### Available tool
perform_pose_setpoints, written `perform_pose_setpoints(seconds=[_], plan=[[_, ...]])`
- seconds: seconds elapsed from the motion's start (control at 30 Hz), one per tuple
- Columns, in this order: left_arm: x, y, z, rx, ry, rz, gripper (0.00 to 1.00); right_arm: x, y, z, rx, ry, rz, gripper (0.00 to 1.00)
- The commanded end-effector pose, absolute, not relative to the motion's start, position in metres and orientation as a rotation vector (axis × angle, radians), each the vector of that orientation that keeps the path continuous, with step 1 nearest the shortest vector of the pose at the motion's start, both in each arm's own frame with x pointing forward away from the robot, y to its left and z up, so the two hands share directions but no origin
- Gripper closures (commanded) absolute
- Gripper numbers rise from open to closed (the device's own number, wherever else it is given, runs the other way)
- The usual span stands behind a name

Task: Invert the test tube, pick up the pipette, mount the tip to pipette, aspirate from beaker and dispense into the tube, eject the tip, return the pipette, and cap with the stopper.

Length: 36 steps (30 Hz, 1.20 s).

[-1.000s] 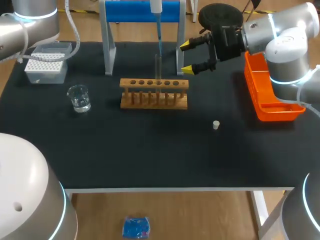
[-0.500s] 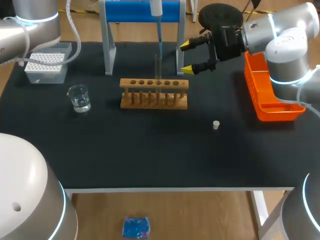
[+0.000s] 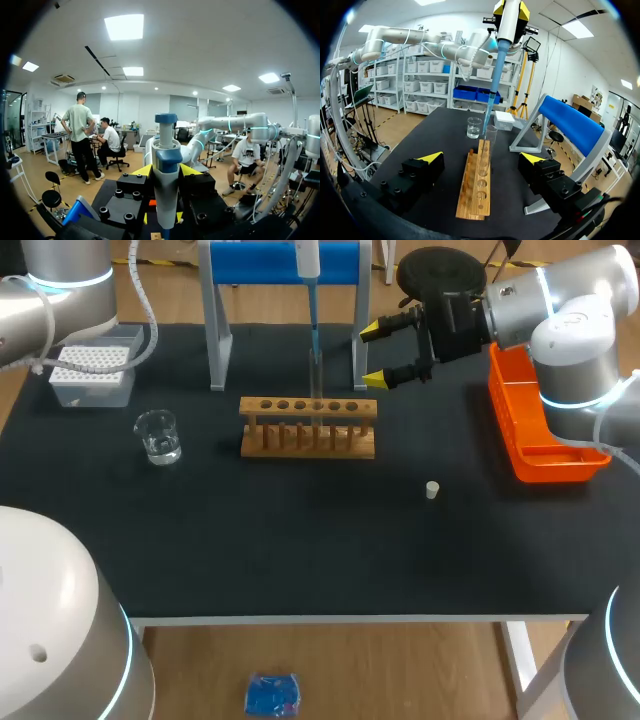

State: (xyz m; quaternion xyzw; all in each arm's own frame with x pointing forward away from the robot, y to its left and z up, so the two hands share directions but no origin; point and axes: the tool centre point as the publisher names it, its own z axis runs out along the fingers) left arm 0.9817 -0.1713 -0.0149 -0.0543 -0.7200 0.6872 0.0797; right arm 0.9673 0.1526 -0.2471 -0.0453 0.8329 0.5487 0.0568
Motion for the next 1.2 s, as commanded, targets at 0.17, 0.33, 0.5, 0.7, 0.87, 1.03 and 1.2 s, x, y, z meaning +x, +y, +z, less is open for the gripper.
perform_pose_setpoints(seconds=[0.17, 0.33, 0.5, 0.7, 0.87, 1.03, 1.2], plan=[[0.980, -0.170, -0.016, -0.160, -2.172, 2.071, 1.00, 0.967, 0.152, -0.247, -0.139, 2.526, 1.664, 0.00], [0.980, -0.169, -0.017, -0.171, -2.175, 2.096, 1.00, 0.967, 0.152, -0.247, -0.139, 2.526, 1.664, 0.00], [0.980, -0.169, -0.017, -0.186, -2.162, 2.119, 1.00, 0.967, 0.152, -0.247, -0.139, 2.526, 1.664, 0.00], [0.978, -0.168, -0.014, -0.191, -2.161, 2.121, 1.00, 0.967, 0.152, -0.247, -0.139, 2.526, 1.664, 0.00], [0.976, -0.168, -0.008, -0.197, -2.171, 2.124, 1.00, 0.967, 0.152, -0.247, -0.139, 2.526, 1.664, 0.00], [0.974, -0.170, -0.001, -0.219, -2.183, 2.121, 1.00, 0.967, 0.152, -0.247, -0.139, 2.526, 1.664, 0.00], [0.972, -0.174, 0.008, -0.241, -2.199, 2.113, 1.00, 0.967, 0.152, -0.247, -0.139, 2.526, 1.664, 0.00]])
